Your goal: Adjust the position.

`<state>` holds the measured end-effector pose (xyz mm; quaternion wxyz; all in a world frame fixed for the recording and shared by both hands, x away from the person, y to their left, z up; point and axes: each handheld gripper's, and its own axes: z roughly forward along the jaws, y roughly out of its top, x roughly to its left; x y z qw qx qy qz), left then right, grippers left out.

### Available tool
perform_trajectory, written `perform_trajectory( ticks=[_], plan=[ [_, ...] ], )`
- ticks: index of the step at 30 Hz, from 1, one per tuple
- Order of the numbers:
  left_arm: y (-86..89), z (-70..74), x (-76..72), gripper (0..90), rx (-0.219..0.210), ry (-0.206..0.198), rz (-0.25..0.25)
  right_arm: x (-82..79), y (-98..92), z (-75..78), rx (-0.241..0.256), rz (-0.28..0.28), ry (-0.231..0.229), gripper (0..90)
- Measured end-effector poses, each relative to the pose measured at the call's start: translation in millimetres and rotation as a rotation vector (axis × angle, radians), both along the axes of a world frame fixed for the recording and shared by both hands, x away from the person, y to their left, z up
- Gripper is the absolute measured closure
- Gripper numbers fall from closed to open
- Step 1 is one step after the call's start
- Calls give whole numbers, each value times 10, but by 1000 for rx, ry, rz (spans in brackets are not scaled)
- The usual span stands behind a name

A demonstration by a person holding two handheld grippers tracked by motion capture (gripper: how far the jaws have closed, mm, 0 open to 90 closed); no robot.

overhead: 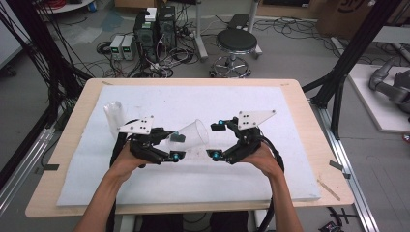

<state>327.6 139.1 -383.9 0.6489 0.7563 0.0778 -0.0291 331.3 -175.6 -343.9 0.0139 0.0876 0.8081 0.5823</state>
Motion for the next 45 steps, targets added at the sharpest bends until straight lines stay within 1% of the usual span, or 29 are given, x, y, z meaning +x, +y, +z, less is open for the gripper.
perform_trajectory(
  ticks=[5, 10, 12, 18, 20, 23, 27, 30, 32, 33, 36, 41, 42, 43, 44, 45],
  plan=[
    [-41, 9, -14, 412, 3, -6, -4, 5, 53, -28, 36, 11, 3, 126],
    [-88, 5, -11, 412, -6, -7, -11, 2, 120, -36, 34, 32, 4, 126],
    [-121, 5, -7, 412, -2, -12, -21, 1, 137, -38, 36, 37, 12, 127],
    [-195, 2, -10, 411, -4, -15, -36, 10, 197, -35, 66, 65, 19, 128],
    [-201, 0, -8, 411, -3, -20, -42, 14, 213, -34, 79, 82, 24, 128],
    [-204, 1, -10, 412, -10, -23, -45, 18, 242, -33, 85, 90, 26, 128],
    [-203, 0, -11, 412, -7, -22, -48, 14, 268, -30, 96, 104, 18, 173],
    [-206, -3, -11, 412, 2, -24, -53, 6, 271, -27, 103, 113, 18, 216],
    [-218, -8, -15, 413, 7, -24, -59, 0, 268, -22, 108, 116, 12, 268],
    [-221, -10, -15, 413, 7, -24, -62, -4, 264, -18, 111, 120, 9, 281],
    [-227, -12, -12, 414, 7, -27, -64, -11, 260, -12, 116, 120, 3, 300],
    [-221, -11, -12, 412, 7, -23, -58, -7, 254, -14, 110, 120, 8, 311],
    [-220, -11, -13, 410, 9, -22, -57, -5, 256, -15, 110, 121, 7, 312],
    [-221, -9, -12, 404, 10, -11, -54, -4, 257, -16, 109, 122, 7, 313],
    [-231, -10, -6, 343, 6, 28, -32, -5, 257, -16, 108, 120, 7, 312],
    [-232, -11, 10, 149, 11, 79, -17, -4, 257, -16, 108, 117, 6, 312]
  ],
)
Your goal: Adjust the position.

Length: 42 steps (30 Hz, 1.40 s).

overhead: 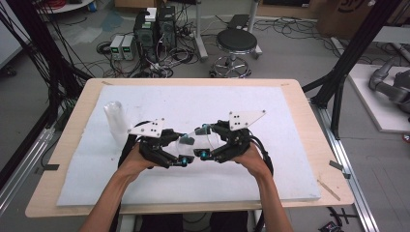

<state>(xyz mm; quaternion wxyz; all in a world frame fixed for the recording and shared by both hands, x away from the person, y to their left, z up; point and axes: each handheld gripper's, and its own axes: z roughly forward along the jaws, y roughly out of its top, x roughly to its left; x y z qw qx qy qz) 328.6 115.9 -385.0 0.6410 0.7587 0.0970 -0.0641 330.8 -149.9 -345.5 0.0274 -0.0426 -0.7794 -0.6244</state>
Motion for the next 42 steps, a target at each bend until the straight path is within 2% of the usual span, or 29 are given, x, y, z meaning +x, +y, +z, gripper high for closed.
perform_trajectory(
  ticks=[1, 2, 4, 8, 11, 13, 16, 17, 18, 20, 22, 24, 27, 28, 31, 33, 35, 39, 42],
  plan=[
    [10, -5, 27, 20, -5, 53, 15, -1, -2, 0, 1, -4, 4, 312],
    [30, -9, 39, 17, -3, 56, 33, 3, -7, 0, 3, -5, 5, 313],
    [44, -4, 29, 17, 10, 23, 47, 6, -18, 2, 2, -9, 6, 313],
    [45, 8, 3, 17, 31, 5, 36, 12, -41, 10, -4, -20, 1, 312],
    [51, 13, -28, 17, 63, -15, 51, 19, -67, 19, -2, -31, 3, 313],
    [88, 14, -64, 17, 92, -41, 79, 28, -87, 25, -6, -43, 3, 313],
    [230, -15, -160, 17, 146, -79, 168, 56, -133, 52, -28, -73, 3, 312],
    [308, -50, -204, 17, 163, -81, 213, 67, -147, 62, -37, -82, 5, 313],
    [394, -97, -255, 17, 184, -83, 266, 88, -166, 82, -54, -102, 11, 313],
    [515, -182, -326, 17, 193, -78, 337, 134, -185, 117, -112, -150, 15, 313],
    [621, -270, -383, 17, 211, -62, 393, 178, -199, 139, -154, -170, 17, 312],
    [726, -351, -439, 17, 244, -67, 457, 230, -202, 163, -205, -196, 12, 313],
    [901, -470, -523, 17, 239, -65, 538, 292, -195, 192, -284, -232, 15, 313],
    [947, -514, -544, 17, 242, -60, 563, 322, -185, 198, -329, -250, 13, 314],
    [1060, -642, -585, 17, 254, -49, 615, 403, -145, 201, -447, -289, 16, 315],
    [1123, -716, -610, 17, 244, -43, 646, 450, -113, 196, -496, -305, 20, 317],
    [1171, -767, -626, 17, 226, -41, 675, 494, -80, 187, -532, -317, 21, 320],
    [1219, -801, -637, 17, 220, -52, 711, 548, -23, 166, -601, -345, 40, 320],
    [1243, -830, -632, 17, 217, -54, 727, 567, 6, 141, -622, -345, 44, 320]
  ],
)
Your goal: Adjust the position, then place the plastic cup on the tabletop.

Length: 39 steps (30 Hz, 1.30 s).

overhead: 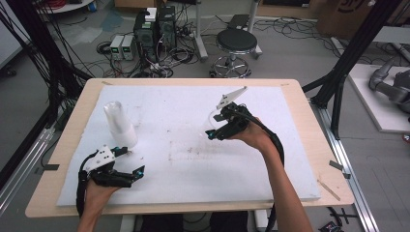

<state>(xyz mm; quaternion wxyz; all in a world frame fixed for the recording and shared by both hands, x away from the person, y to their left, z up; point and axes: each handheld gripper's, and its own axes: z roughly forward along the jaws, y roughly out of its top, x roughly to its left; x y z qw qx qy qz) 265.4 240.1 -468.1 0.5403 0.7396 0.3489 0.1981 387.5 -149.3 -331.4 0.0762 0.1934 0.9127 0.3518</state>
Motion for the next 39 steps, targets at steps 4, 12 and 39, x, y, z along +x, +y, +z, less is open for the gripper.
perform_trajectory(
  ticks=[4, 12, 39],
  plan=[
    [20, -18, 4, 17, -17, 0, 21, 5, 20, -14, -11, -6, 5, 321],
    [35, -22, 4, 17, -30, 2, 22, 10, 64, -33, -20, -1, 10, 320],
    [48, -29, 6, 17, -47, 7, 26, 224, 480, -410, -177, -28, 19, 318]
  ],
)
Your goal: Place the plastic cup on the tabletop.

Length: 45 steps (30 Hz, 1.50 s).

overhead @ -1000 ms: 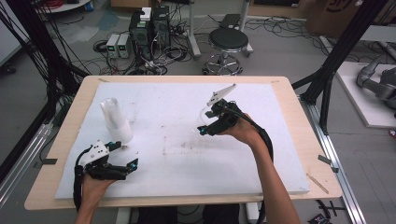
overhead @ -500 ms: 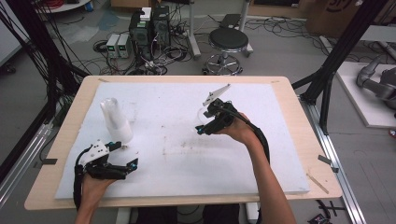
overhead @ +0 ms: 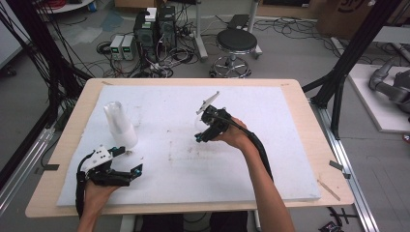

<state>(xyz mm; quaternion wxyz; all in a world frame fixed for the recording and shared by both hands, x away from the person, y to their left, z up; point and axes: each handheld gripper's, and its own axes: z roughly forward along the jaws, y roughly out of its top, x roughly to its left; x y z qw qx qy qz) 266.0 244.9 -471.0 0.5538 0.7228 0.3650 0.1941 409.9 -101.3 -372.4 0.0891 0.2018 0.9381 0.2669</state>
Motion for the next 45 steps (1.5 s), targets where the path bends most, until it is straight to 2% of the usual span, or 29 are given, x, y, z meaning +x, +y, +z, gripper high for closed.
perform_trajectory(
  ticks=[14, 23, 26, 28, 32, 45],
  plan=[
    [6, 0, 6, 17, -2, 2, -4, 63, 187, -225, -90, -6, 4, 316],
    [2, -1, 9, 18, -3, 6, -3, 65, 207, -239, -78, -16, 6, 315],
    [3, 0, 12, 18, -2, 11, -5, 76, 186, -261, -45, -16, -2, 307],
    [4, -1, 11, 18, -5, 10, -3, 88, 162, -295, -6, -30, 19, 286],
    [4, -1, 10, 18, -3, 9, -3, 82, 149, -377, -1, -36, 29, 208],
    [17, -3, 14, 18, -17, 12, -1, 8, 33, -395, 48, -68, -1, 192]
  ],
)
